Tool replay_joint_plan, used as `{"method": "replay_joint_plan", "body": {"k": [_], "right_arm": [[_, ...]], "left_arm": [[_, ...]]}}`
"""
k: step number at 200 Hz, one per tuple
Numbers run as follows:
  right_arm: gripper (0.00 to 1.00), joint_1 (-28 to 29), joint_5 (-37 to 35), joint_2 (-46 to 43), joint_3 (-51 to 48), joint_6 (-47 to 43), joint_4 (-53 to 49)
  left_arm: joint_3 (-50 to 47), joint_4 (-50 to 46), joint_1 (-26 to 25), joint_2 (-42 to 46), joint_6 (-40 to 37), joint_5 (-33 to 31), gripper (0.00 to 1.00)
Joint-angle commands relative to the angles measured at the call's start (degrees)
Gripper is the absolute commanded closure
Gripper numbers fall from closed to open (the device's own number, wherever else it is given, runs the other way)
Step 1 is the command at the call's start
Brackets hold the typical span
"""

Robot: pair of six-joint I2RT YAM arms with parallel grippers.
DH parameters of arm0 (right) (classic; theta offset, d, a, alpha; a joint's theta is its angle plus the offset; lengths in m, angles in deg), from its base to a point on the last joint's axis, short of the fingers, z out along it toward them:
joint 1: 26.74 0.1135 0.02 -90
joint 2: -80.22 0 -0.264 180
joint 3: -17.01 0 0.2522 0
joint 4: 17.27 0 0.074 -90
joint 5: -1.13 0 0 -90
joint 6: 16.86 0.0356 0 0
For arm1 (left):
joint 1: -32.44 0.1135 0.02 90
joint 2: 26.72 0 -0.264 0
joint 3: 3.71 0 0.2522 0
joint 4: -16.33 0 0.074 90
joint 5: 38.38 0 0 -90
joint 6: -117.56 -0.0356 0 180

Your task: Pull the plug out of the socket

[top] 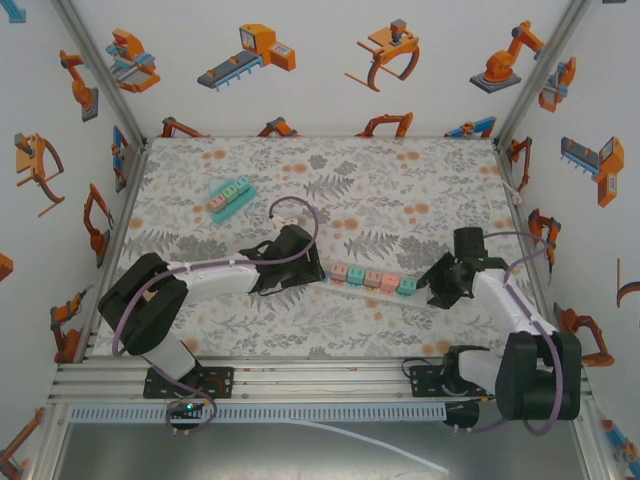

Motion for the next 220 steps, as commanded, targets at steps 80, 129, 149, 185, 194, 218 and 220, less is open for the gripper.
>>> {"method": "replay_joint_plan", "body": {"k": [80,129,149,185,194,218,220], "right_arm": [[0.56,15.41,-3.45,13.21,13.22,1.08,6.97],[0.57,24.93,-3.13,22.03,18.38,6.83,12.01],[0.57,27.52,-3.17,22.47,18.86,8.98,13.3],[0.58,30.0,-4.97,19.04,16.02,15.79,13.69],[0.58,30.38,-5.77,17.46,14.25,17.52,14.31],[0.58,31.15,-7.06,12.91,10.32,19.84,14.64],[0.58,31.17,-7.06,12.75,10.19,19.87,14.52]], "left_arm": [[-8.65,-7.46,2.12,8.59,2.06,-2.07,0.59],[-14.51,-18.91,3.78,22.54,3.73,-8.5,0.58],[-17.14,-20.48,5.59,26.23,4.21,-8.78,0.57],[-20.33,-17.04,9.29,28.53,3.44,-6.01,0.54],[-20.31,-15.96,10.52,27.89,3.1,-4.6,0.54],[-19.0,-14.78,11.93,25.98,1.18,-3.59,0.54],[-18.87,-14.78,11.94,25.8,1.05,-3.51,0.54]]}}
